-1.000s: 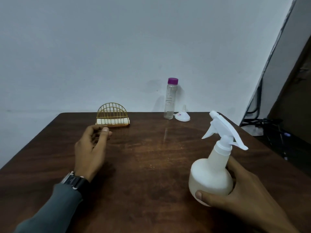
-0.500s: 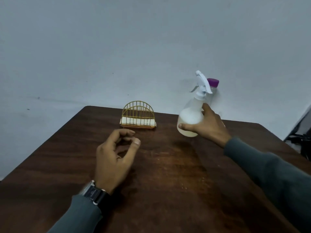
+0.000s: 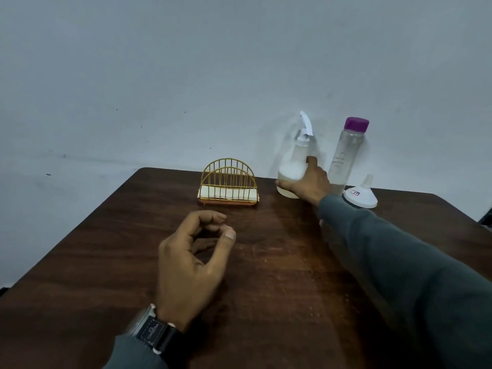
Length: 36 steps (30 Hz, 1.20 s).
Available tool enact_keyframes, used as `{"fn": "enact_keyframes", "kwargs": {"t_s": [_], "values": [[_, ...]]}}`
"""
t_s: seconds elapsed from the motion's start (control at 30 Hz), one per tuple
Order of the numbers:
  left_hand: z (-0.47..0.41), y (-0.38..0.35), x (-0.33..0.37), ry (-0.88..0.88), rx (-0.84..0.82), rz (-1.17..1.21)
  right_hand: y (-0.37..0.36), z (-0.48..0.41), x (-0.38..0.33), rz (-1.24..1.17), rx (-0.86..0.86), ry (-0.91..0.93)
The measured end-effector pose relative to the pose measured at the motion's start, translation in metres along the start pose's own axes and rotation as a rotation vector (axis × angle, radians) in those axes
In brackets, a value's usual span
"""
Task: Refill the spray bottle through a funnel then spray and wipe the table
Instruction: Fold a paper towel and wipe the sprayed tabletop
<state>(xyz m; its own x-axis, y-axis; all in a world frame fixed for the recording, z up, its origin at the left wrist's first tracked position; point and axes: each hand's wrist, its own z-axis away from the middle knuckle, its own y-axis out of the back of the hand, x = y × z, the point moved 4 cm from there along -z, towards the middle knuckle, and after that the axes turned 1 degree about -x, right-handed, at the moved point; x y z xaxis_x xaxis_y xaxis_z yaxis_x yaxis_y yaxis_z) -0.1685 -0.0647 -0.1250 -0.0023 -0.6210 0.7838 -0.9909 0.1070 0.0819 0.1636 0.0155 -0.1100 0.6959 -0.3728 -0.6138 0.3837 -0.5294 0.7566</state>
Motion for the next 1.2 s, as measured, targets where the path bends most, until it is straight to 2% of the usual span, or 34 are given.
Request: {"fn": "enact_keyframes", "kwargs": {"t_s": [0.2,0.27,0.33,0.4,0.43,0.5,0.57,0.73,0.97,1.2], "values": [[0.000,0.001,0.000,0.021,-0.007,-0.013,0.001,0.006,-0.001,0.000,-0.047,-0.060],[-0.001,0.001,-0.001,0.036,-0.013,-0.022,0.001,0.021,-0.003,-0.006,0.021,-0.095],[-0.001,0.001,-0.001,0.049,-0.013,-0.019,0.002,0.039,-0.008,0.057,0.188,0.009],[0.000,0.000,-0.001,0.062,-0.007,-0.018,0.003,0.051,-0.019,0.175,0.265,0.255],[0.000,0.000,-0.001,0.067,-0.004,-0.024,0.002,0.053,-0.024,0.174,0.205,0.353],[0.000,0.001,-0.001,0.071,0.000,-0.031,-0.004,0.050,-0.029,0.105,0.000,0.389],[0.000,0.002,-0.001,0.071,-0.006,-0.038,-0.013,0.041,-0.031,0.058,-0.123,0.327],[-0.001,0.002,-0.002,0.064,-0.002,-0.053,-0.032,0.019,-0.037,-0.024,-0.283,0.154],[-0.003,0.001,-0.003,0.065,-0.003,-0.049,-0.048,0.013,-0.049,-0.073,-0.401,0.101],[-0.004,0.000,-0.003,0.068,-0.009,-0.047,-0.049,0.012,-0.051,-0.062,-0.370,0.078]]}}
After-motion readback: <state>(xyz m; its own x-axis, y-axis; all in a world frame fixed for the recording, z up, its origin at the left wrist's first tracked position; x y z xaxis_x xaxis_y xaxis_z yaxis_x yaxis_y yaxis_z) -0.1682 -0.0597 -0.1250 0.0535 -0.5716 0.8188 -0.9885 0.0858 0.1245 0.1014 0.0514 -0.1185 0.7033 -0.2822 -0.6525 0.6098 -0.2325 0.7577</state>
